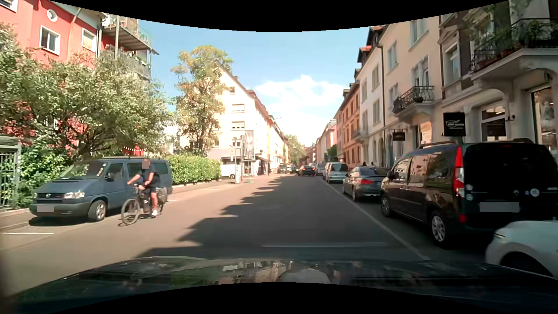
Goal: Follow the waypoints while adhering to traffic rules and regulations
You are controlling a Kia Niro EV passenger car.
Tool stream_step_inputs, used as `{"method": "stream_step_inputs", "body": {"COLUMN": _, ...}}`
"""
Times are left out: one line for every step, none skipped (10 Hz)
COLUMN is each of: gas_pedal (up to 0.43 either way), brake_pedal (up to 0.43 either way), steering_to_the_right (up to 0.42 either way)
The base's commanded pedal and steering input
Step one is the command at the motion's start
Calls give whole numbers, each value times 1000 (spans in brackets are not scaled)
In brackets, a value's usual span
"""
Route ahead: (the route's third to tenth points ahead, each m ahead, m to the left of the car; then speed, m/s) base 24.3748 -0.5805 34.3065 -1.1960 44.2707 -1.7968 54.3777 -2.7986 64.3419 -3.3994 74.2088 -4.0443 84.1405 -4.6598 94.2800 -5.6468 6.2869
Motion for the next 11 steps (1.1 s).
{"method": "stream_step_inputs", "body": {"gas_pedal": 59, "brake_pedal": 0, "steering_to_the_right": 13}}
{"method": "stream_step_inputs", "body": {"gas_pedal": 59, "brake_pedal": 0, "steering_to_the_right": 13}}
{"method": "stream_step_inputs", "body": {"gas_pedal": 39, "brake_pedal": 0, "steering_to_the_right": 13}}
{"method": "stream_step_inputs", "body": {"gas_pedal": 8, "brake_pedal": 0, "steering_to_the_right": 13}}
{"method": "stream_step_inputs", "body": {"gas_pedal": 0, "brake_pedal": 0, "steering_to_the_right": 12}}
{"method": "stream_step_inputs", "body": {"gas_pedal": 0, "brake_pedal": 0, "steering_to_the_right": 12}}
{"method": "stream_step_inputs", "body": {"gas_pedal": 0, "brake_pedal": 0, "steering_to_the_right": 12}}
{"method": "stream_step_inputs", "body": {"gas_pedal": 0, "brake_pedal": 0, "steering_to_the_right": 12}}
{"method": "stream_step_inputs", "body": {"gas_pedal": 0, "brake_pedal": 0, "steering_to_the_right": 11}}
{"method": "stream_step_inputs", "body": {"gas_pedal": 0, "brake_pedal": 6, "steering_to_the_right": 10}}
{"method": "stream_step_inputs", "body": {"gas_pedal": 0, "brake_pedal": 24, "steering_to_the_right": 9}}
